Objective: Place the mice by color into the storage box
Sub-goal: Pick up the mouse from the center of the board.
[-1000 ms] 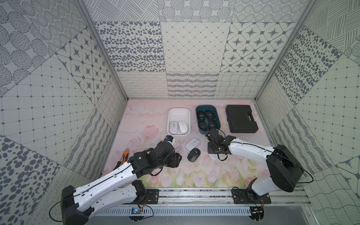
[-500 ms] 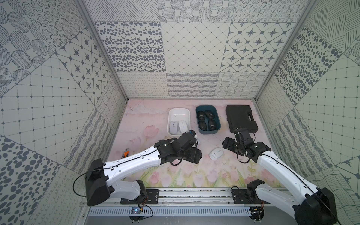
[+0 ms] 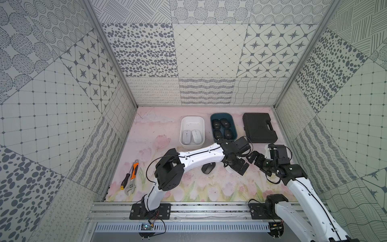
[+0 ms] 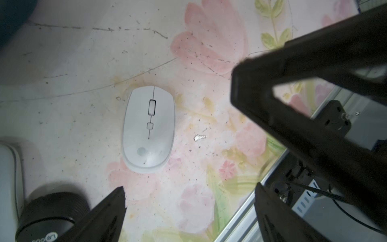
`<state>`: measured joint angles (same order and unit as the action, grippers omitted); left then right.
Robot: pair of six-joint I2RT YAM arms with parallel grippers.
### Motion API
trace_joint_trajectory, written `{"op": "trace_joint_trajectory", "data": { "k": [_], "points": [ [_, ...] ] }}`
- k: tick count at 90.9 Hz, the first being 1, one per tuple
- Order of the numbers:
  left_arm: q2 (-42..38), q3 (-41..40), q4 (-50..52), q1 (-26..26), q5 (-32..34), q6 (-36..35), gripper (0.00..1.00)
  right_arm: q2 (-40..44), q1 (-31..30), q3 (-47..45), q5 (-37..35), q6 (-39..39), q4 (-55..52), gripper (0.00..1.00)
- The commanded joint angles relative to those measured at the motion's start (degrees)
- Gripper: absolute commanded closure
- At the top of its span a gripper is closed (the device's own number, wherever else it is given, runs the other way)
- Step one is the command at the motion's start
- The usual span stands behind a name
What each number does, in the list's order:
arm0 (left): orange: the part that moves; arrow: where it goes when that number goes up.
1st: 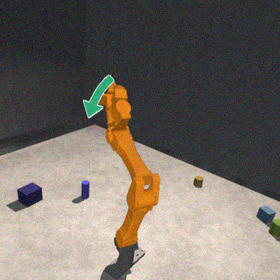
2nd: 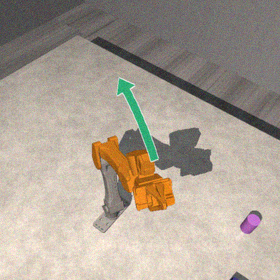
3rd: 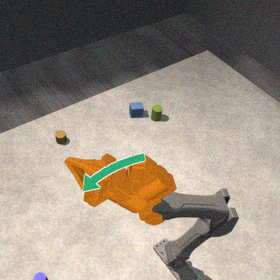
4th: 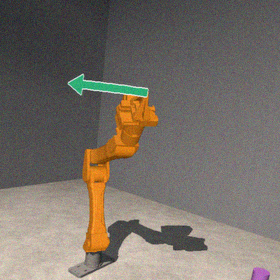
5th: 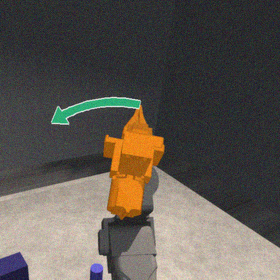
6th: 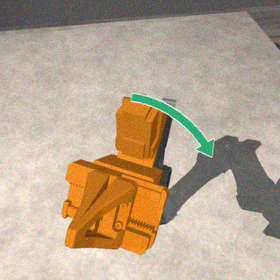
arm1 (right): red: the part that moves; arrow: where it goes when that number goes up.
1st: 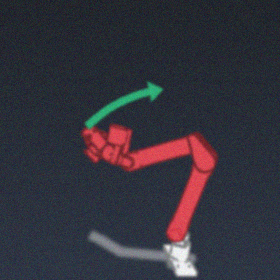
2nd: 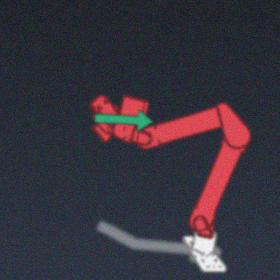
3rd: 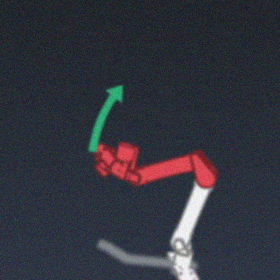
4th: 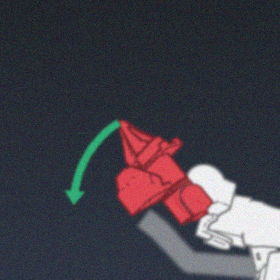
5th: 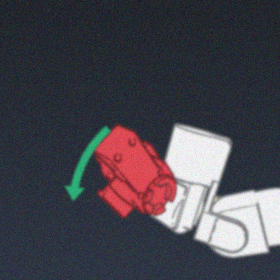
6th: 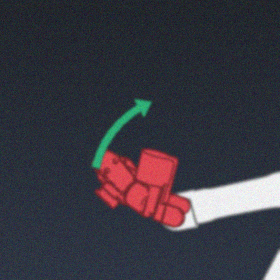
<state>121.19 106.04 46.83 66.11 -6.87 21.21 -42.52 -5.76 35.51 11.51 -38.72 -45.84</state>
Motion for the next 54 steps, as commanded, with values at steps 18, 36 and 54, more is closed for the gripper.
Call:
{"op": "trace_joint_trajectory", "data": {
  "k": [18,36,54],
  "points": [
    [12.92,16.14,18.94,-0.22,2.74,-10.12,0.02,6.25,4.68,5.49,-0.47,0.64,-7.93,0.0],
    [16.29,18.77,19.84,-1.28,4.36,-10.88,0.03,7.67,5.67,4.83,1.13,0.91,-8.45,0.0],
    [20.46,23.6,21.62,-2.14,5.71,-12.29,0.04,8.6,5.71,4.73,1.8,1.36,-8.82,0.0]
  ]
}}
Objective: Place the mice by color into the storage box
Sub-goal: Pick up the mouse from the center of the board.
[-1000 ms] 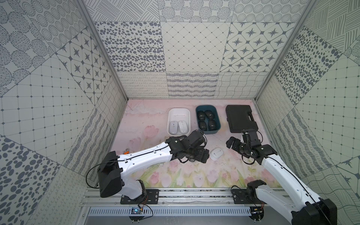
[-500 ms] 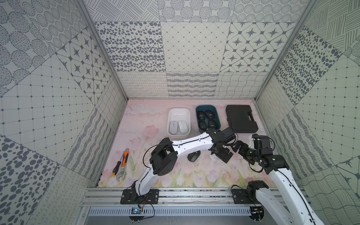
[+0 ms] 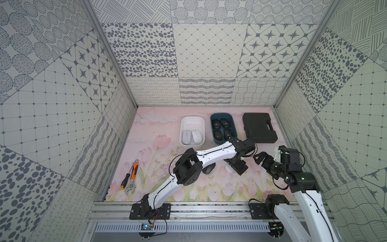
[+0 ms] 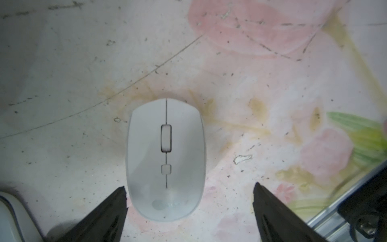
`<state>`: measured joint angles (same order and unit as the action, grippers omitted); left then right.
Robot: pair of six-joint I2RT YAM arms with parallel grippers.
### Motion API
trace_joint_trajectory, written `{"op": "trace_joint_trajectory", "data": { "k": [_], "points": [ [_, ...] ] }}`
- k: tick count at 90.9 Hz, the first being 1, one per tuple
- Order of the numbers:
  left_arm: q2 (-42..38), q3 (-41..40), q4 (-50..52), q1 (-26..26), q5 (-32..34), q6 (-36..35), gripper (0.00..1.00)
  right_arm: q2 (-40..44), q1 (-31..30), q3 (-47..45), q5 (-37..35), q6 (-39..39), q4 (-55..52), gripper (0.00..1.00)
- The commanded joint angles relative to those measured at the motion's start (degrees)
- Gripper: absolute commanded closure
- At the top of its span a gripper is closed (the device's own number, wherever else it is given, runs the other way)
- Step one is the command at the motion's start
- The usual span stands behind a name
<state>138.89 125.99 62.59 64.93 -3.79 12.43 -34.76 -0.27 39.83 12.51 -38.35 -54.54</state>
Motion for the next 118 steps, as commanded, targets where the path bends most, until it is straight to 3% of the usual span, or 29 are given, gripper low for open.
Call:
{"op": "trace_joint_trajectory", "data": {
  "k": [1,30,51,73,89,118],
  "points": [
    [2.9,3.69,5.83,-0.99,2.73,-3.52,0.04,0.84,0.25,0.45,0.86,0.99,-0.17,0.01],
    [6.15,6.58,6.28,-1.63,1.27,-5.01,0.09,1.08,0.26,0.32,1.31,1.4,-0.65,0.0],
    [7.95,6.63,6.44,-1.73,1.87,-5.05,0.32,1.28,0.25,0.2,2.77,0.94,0.14,0.01],
    [7.7,6.27,6.89,-1.71,2.82,-5.29,0.44,1.58,0.23,0.03,3.05,1.02,0.39,0.01],
    [2.0,3.84,5.84,-2.1,1.74,-4.46,0.47,1.94,0.26,0.02,3.1,0.78,0.65,0.01],
    [-14.39,-8.1,2.2,-5.55,-3.97,0.53,0.49,2.62,0.21,-0.13,5.56,0.73,2.48,0.01]
  ]
}}
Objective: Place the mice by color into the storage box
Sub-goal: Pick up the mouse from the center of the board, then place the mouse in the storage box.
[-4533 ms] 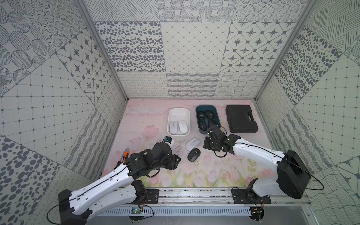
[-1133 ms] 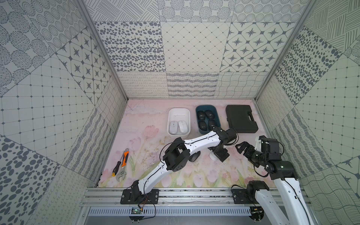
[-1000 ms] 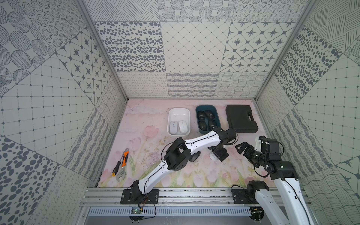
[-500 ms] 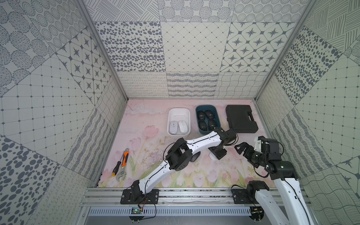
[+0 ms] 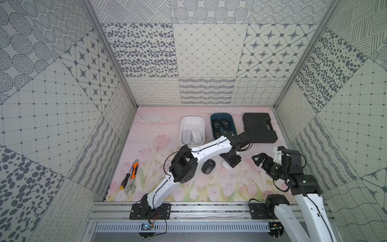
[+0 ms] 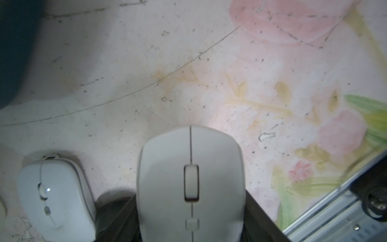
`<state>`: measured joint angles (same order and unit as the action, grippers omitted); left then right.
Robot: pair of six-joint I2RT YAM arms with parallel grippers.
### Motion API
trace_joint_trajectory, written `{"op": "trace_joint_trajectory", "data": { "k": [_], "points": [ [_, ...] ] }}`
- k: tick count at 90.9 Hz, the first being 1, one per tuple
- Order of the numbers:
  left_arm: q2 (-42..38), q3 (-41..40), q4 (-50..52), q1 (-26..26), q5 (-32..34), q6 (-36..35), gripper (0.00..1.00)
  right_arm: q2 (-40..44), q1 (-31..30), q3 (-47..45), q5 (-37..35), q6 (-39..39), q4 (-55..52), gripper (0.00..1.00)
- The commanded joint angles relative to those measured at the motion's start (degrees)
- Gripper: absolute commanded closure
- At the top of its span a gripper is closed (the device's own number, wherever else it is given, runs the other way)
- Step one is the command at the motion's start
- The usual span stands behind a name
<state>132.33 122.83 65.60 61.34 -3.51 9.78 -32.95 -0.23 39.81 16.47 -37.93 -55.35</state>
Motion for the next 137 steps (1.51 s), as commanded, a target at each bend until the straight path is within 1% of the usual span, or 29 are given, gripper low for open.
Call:
{"op": "trace_joint_trajectory", "data": {
  "k": [1,13,20,29,38,43,49,53,57,61,67,81,90,117,137],
  "points": [
    [-8.43,-5.3,-0.82,-2.17,-4.5,3.42,0.49,0.79,0.2,-0.23,1.84,0.32,3.44,0.01],
    [-14.97,-8.69,-0.77,-6.3,-6.6,5.81,0.5,0.26,0.19,-1.42,4.47,0.13,5.45,0.01],
    [-17.64,-9.09,0.08,-9.52,-6.0,6.29,0.51,-0.33,0.14,-2.02,5.47,-0.32,6.65,0.01],
    [-19.47,-8.65,1.08,-14.46,-5.41,6.56,0.51,-1.87,0.06,-2.73,8.28,-0.44,8.62,0.01],
    [-19.06,-7.12,1.89,-19.02,-3.76,5.61,0.51,-3.99,-1.13,-3.29,11.9,-0.45,11.43,0.01],
    [-17.91,-5.76,2.27,-21.39,-2.55,4.88,0.51,-5.14,-3.52,-3.57,13.37,-0.27,13.82,0.01],
    [-15.85,-3.6,2.41,-24.19,-0.88,4.15,0.52,-7.2,-9.41,-3.33,13.44,0.34,16.03,0.01],
    [-14.37,-2.08,2.4,-25.87,-0.04,3.82,0.52,-9.39,-13.41,-2.84,11.95,0.83,17.18,0.01],
    [-12.31,-0.17,2.46,-27.49,0.66,3.47,0.52,-11.61,-19.07,-1.92,9.26,1.53,17.78,0.01],
    [-10.22,2.09,2.78,-29.07,1.32,3.21,0.52,-14.33,-23.37,-0.84,6.42,2.17,17.6,0.01],
    [-6.77,6.08,3.44,-31.29,1.88,2.86,0.52,-18.31,-26.26,0.36,4.19,3.13,17.02,0.01],
    [1.41,16.98,6.4,-35.15,3.28,1.8,0.53,-21.71,-26.84,0.04,5.81,2.1,19.88,0.01],
    [5.22,20.81,6.99,-37.02,3.43,1.71,0.53,-23.22,-27.06,0.36,6.46,1.91,20.89,0.01],
    [10.35,19.92,2.29,-38.66,6.8,0.39,0.54,-28.71,-27.19,1.96,6.81,2.58,23.27,0.01],
    [11.25,14.88,-5.22,-39.24,10.63,0.46,0.54,-30.95,-27.14,2.0,7.2,2.58,25.27,0.01]
  ]
}}
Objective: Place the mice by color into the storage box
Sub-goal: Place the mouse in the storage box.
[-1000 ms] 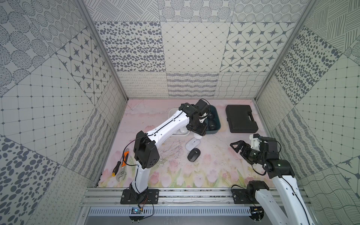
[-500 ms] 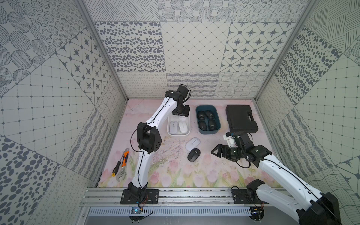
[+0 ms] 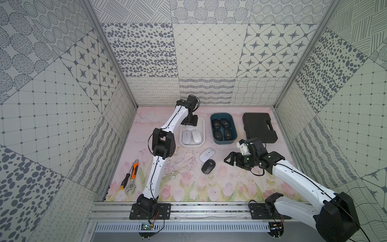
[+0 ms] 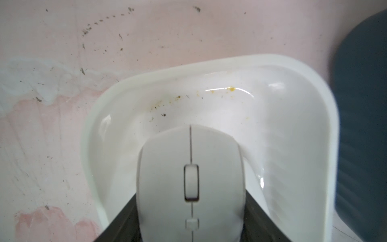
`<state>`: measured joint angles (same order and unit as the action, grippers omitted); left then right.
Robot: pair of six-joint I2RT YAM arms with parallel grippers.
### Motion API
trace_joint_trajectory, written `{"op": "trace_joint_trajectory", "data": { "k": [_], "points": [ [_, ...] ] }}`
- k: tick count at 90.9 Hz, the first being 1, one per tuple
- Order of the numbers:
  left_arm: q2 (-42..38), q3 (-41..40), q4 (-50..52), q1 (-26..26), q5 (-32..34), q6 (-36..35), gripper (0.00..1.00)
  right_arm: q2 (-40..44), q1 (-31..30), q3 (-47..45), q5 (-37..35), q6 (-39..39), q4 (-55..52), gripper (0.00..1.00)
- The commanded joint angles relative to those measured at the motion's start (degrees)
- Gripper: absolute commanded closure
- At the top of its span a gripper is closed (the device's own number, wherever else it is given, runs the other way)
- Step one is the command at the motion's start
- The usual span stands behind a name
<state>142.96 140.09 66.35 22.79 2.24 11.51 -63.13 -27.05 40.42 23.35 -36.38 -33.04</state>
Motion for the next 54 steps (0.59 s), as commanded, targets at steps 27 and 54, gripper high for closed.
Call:
{"op": "trace_joint_trajectory", "data": {
  "k": [27,54],
  "points": [
    [2.26,-5.38,-13.0,-0.86,6.81,0.04,0.54,-1.1,-0.37,1.29,0.02,0.9,3.99,0.01],
    [3.54,-6.58,-15.61,-1.16,7.14,1.04,0.47,-1.03,-0.37,0.52,0.38,0.64,4.53,0.01]
  ]
}}
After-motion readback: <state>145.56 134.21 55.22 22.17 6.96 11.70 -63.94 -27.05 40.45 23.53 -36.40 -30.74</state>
